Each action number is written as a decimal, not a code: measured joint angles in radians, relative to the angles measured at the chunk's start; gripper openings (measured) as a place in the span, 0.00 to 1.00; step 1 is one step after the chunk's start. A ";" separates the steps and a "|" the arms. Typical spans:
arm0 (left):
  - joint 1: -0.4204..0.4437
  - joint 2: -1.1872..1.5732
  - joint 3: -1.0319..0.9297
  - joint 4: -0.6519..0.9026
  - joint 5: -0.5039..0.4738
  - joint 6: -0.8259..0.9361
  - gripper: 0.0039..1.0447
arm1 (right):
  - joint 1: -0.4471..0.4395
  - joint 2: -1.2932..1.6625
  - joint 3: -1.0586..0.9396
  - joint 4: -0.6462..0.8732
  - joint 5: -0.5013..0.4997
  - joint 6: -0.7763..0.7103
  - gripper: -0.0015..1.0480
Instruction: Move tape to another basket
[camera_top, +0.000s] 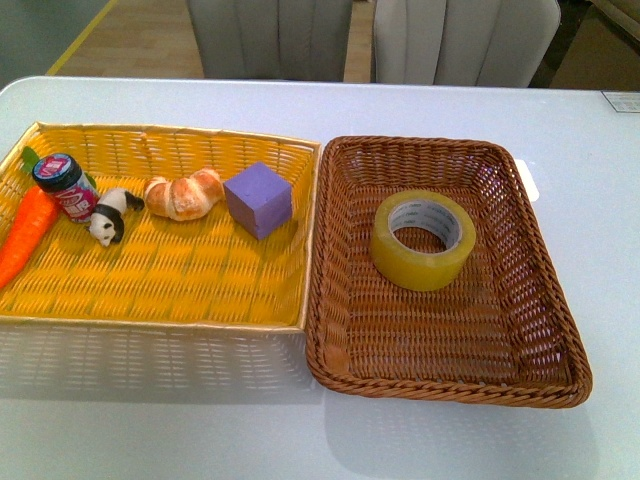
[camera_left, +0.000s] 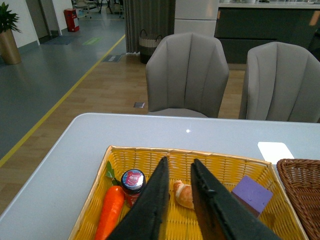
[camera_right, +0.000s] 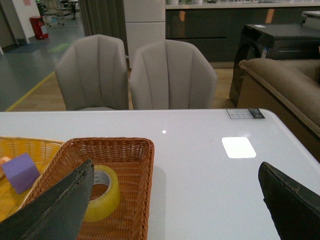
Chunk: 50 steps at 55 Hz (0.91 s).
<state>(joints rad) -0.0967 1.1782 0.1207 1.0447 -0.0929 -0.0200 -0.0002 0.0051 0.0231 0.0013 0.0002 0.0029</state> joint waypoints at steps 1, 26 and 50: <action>0.001 -0.008 -0.003 -0.005 0.003 0.001 0.07 | 0.000 0.000 0.000 0.000 0.000 0.000 0.91; 0.093 -0.394 -0.096 -0.297 0.093 0.009 0.01 | 0.000 0.000 0.000 0.000 0.000 0.000 0.91; 0.093 -0.750 -0.106 -0.619 0.093 0.009 0.01 | 0.000 0.000 0.000 0.000 0.000 0.000 0.91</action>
<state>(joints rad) -0.0032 0.4286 0.0147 0.4255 0.0002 -0.0109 -0.0002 0.0051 0.0231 0.0013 0.0002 0.0029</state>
